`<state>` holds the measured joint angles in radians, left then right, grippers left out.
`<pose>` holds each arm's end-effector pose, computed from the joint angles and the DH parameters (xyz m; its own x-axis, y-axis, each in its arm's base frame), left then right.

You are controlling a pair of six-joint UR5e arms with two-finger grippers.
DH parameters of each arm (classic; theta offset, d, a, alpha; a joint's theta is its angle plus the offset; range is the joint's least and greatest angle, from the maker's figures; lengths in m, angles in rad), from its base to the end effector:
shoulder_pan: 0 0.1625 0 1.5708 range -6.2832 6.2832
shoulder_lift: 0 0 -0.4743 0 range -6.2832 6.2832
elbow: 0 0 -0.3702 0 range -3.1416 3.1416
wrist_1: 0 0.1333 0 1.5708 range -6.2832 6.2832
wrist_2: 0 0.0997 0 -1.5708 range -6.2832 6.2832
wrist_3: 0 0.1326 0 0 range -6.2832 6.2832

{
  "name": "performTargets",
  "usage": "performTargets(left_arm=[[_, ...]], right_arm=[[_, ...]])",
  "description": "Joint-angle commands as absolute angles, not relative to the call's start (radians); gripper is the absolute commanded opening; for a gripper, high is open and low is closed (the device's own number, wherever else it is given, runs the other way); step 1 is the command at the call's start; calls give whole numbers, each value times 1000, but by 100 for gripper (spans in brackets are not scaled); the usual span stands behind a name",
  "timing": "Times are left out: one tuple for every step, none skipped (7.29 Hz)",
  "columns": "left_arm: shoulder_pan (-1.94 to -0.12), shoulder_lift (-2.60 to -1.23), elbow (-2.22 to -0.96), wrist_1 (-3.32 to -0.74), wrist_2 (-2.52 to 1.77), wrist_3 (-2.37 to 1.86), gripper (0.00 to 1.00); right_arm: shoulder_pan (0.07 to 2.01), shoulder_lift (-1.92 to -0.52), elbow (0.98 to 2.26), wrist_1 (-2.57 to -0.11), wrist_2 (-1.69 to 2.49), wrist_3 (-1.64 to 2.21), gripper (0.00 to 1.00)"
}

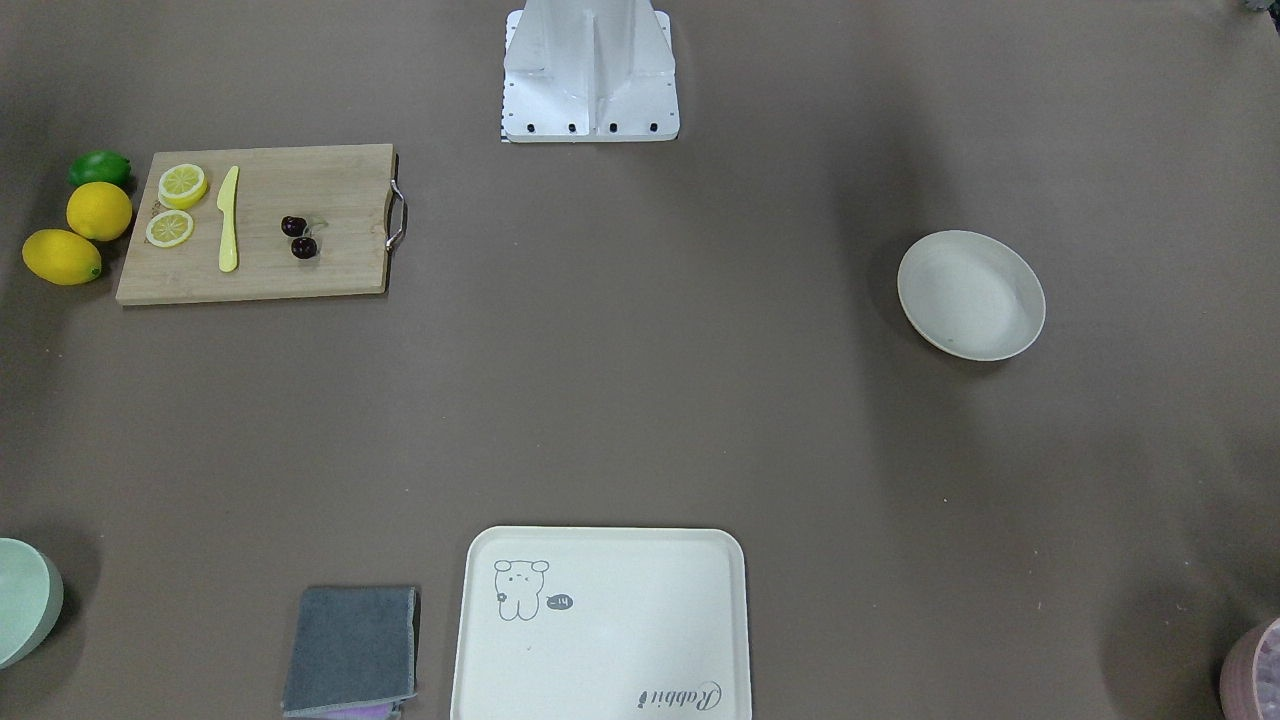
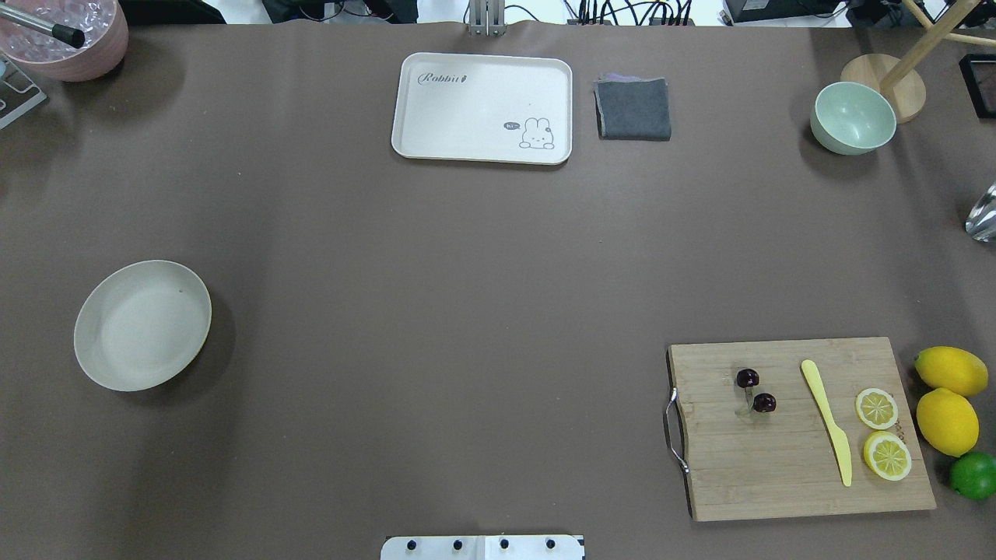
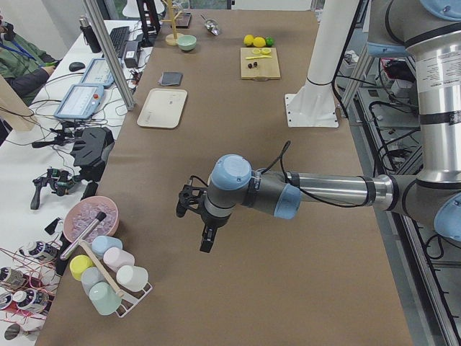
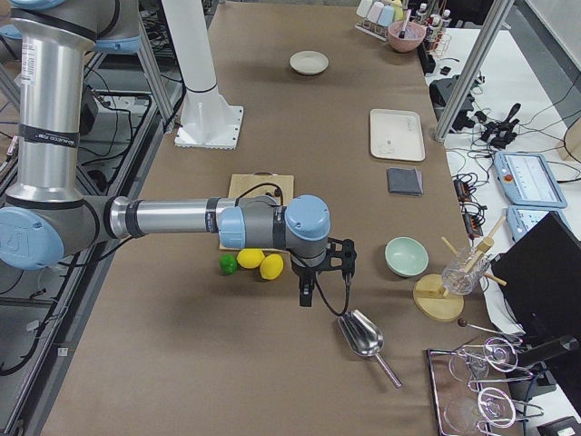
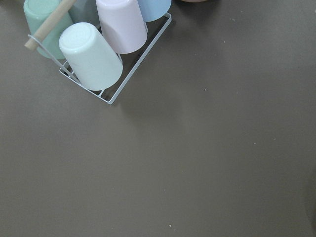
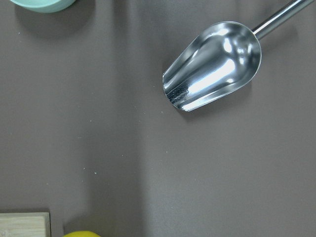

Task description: Place red cherry on plate

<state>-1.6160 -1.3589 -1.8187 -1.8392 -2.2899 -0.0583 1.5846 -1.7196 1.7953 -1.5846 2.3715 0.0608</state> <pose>-0.0638 -0.3927 0.6782 0.7567 0.1074 -0.6448 0.0873 0.9609 0.2626 0.0437 -0.4035 0.6895 0.6946 0.0259 0.7189 -0.0561 0.9983 0.0182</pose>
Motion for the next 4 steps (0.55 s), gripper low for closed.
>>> performTargets(left_arm=[[-1609,-1359,-1816,-1838,-2289,-60,98],[-1606,-1364,-1816,-1838,-2289,-60,98],[-1606,-1365,-1816,-1838,-2289,-60,98],[-1606,-1367,-1813,-1838,-2289,-60,98]], right_arm=[[1585,-1717,1798,-1583,2372,61,100],[1585,-1717,1796,-1585,2372,61,100],[1585,-1717,1798,-1583,2373,60,100],[1585,-1715,1796,-1583,2373,61,100]])
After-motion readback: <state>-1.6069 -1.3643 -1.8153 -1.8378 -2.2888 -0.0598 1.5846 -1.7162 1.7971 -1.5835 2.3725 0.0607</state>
